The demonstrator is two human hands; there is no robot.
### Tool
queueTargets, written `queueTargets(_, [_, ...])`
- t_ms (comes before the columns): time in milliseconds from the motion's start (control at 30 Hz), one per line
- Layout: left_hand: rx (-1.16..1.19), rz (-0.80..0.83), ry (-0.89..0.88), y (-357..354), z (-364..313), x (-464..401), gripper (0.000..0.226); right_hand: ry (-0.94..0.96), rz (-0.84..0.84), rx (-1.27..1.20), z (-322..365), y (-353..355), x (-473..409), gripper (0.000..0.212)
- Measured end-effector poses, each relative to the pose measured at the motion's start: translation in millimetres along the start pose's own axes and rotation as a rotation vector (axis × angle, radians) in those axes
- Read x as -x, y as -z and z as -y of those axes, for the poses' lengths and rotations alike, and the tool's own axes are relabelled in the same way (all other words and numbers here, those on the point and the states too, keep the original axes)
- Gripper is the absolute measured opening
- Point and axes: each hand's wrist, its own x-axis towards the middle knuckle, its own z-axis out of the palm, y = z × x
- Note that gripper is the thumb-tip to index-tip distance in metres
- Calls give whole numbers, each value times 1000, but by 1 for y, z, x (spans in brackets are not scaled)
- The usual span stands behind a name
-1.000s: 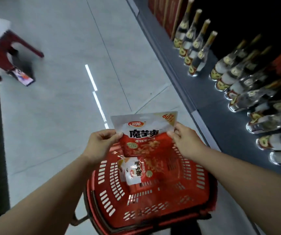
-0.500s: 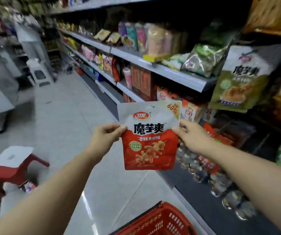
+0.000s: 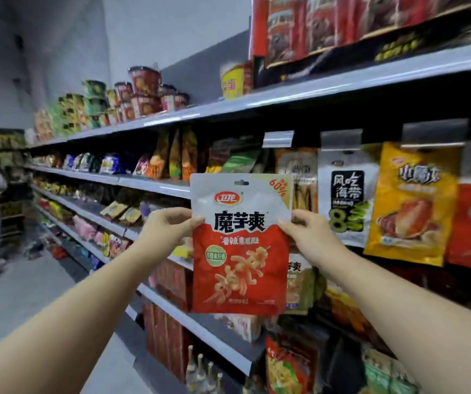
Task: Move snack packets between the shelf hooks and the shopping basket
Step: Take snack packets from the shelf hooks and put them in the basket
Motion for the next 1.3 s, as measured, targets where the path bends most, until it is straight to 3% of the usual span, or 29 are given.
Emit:
queueTargets(200, [101,56,-65,-77,-59,-22,4,39,-237,-22,11,87,-5,39])
queueTargets(467, [217,212,-113,-228,-113,-60,26,-44,-432,70,-24,227,9,38])
queueTargets(567, [194,323,-117,-287,-125,-63,34,-90,-520,111,-45,274,27,28])
queueTargets(700, [151,425,-156,-348,-144,-65,47,-121,-618,180,-66,329,50,45])
queueTargets(767, [187,454,-192,-372,-159,-64,47,-119,-673,178,-65,351,59,43])
queueTargets(900, [310,438,-202,-406,-186,-60,34,-78,-748,180,-56,382,72,48])
queueTargets(1100, [445,342,-167,-428,-193,-58,28,-58,-734,97,-60,394,64,59])
queueTargets(1300, [455,308,-161,-438,-195,-64,33,-80,-744,-2,-66,402,56,48])
